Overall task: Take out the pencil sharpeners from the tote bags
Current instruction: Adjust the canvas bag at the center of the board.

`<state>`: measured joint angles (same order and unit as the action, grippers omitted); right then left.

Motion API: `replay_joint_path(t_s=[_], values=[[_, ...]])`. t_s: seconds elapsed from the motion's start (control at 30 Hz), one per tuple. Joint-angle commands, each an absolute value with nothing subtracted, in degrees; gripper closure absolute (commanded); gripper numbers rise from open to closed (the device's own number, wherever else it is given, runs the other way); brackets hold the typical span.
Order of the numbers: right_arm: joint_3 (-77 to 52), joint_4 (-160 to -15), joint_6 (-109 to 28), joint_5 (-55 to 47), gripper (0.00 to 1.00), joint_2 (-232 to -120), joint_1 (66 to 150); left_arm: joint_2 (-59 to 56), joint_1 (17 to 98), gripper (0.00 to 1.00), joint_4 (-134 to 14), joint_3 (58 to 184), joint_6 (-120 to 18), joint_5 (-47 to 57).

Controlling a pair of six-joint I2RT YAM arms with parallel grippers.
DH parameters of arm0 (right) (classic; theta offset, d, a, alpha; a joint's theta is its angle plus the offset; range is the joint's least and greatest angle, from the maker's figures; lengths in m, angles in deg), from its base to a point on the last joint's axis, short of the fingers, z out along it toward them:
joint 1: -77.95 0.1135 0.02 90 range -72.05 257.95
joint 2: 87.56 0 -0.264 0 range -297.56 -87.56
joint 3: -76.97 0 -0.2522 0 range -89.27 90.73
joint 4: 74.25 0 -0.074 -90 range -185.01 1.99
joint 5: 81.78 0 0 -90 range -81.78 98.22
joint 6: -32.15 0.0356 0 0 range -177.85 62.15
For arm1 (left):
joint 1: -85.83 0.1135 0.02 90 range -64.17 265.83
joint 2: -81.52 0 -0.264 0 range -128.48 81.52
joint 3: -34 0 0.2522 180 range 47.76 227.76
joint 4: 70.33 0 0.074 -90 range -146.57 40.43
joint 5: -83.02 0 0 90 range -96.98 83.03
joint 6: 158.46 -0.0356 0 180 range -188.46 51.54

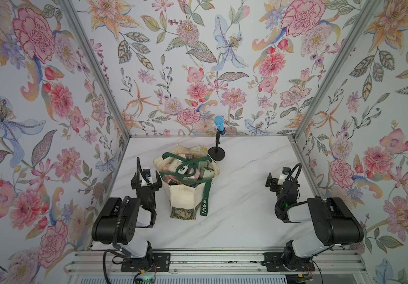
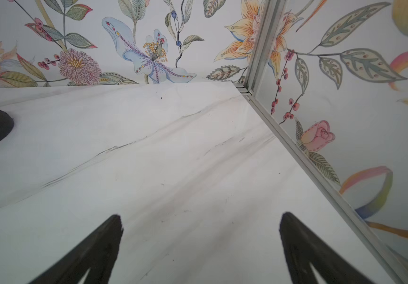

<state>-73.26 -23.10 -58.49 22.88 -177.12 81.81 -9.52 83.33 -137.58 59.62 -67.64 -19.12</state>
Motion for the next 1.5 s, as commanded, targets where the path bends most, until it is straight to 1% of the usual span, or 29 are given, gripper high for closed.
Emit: replay_joint_path(t_s=[0.0, 1.03, 1.3, 1.37, 1.47], values=[[-73.2, -22.9, -58.5, 22.2, 0.00, -176.3, 81.6, -8.7, 83.8, 0.00, -138.4, 58.9, -68.5, -17.4], [-73.7, -21.8, -59.4, 23.4, 0.00, -176.5, 82.6, -8.7, 83.8, 0.00, -138.3, 59.0, -68.5, -17.4], [-73.2, -23.0, -58.8, 20.9, 0.00, -176.2, 81.5, -8.8, 83.8, 0.00, -137.9, 59.3, -68.5, -17.2], [-73.2, -23.1, -58.8, 20.9, 0.00, -176.2, 81.5, -8.9, 82.0, 0.00, -140.0, 58.4, -69.5, -21.2], [-73.0, -23.6, -58.5, 19.8, 0.00, -176.2, 81.0, -11.0, 78.1, 0.00, -150.6, 54.3, -71.5, -32.2]])
